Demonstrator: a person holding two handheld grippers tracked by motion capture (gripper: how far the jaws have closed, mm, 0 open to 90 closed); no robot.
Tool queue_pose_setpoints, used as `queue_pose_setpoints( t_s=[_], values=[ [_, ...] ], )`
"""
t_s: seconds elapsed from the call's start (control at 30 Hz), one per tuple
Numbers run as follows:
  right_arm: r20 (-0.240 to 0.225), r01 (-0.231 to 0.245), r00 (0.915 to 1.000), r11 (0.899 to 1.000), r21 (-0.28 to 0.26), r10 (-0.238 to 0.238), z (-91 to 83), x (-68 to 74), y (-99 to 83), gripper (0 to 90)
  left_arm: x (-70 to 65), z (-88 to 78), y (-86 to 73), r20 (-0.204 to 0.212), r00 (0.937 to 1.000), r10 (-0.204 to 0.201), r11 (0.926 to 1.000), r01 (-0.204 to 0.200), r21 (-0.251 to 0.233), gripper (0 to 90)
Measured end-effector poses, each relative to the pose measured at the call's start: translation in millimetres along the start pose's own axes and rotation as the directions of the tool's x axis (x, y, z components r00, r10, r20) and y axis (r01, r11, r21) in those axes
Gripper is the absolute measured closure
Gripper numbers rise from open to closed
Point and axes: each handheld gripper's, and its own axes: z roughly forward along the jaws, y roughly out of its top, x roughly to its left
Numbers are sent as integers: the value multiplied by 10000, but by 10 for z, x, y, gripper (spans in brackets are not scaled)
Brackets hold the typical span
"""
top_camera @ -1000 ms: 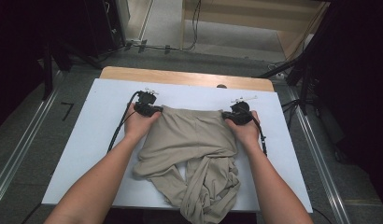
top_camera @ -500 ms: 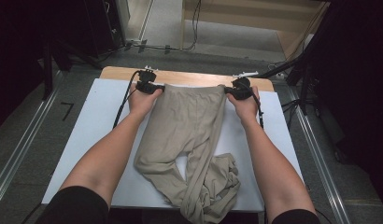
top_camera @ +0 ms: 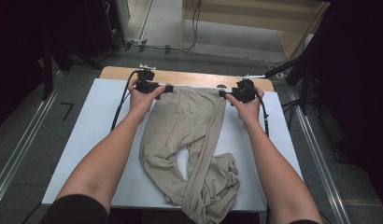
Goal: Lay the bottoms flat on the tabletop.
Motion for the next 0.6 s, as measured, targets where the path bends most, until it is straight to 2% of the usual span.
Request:
queue_pose_setpoints(
  t_s=[0.1,0.17,0.23,0.27,0.37,0.43,0.5,0.6],
  values=[
    [-179,265,9995,9996,-111,-267,-164,143,-113,168,-136,-141,-143,404,9983,424,9991,-422,-55,61],
    [-298,383,9988,9991,-188,-388,-276,238,-198,158,-225,-247,-233,788,9947,661,9977,-648,-183,0],
    [-366,477,9981,9985,-278,-487,-383,333,-292,148,-317,-359,-325,912,9911,972,9949,-941,-377,0],
    [-425,515,9977,9980,-365,-530,-429,381,-342,139,-358,-412,-372,1036,9897,984,9943,-936,-506,0],
    [-670,628,9956,9974,-358,-651,-554,530,-498,98,-463,-552,-524,1245,9872,994,9939,-926,-593,0],
    [-883,754,9930,9964,-379,-785,-644,636,-602,86,-546,-619,-641,1238,9852,1184,9925,-1135,-454,0],
    [-1197,919,9882,9950,-393,-960,-736,738,-698,5,-628,-698,-771,1217,9831,1369,9903,-1330,-400,0],
    [-1452,1005,9836,9936,-512,-1070,-867,893,-844,0,-740,-829,-962,1321,9792,1538,9878,-1491,-444,0]
  ],
)
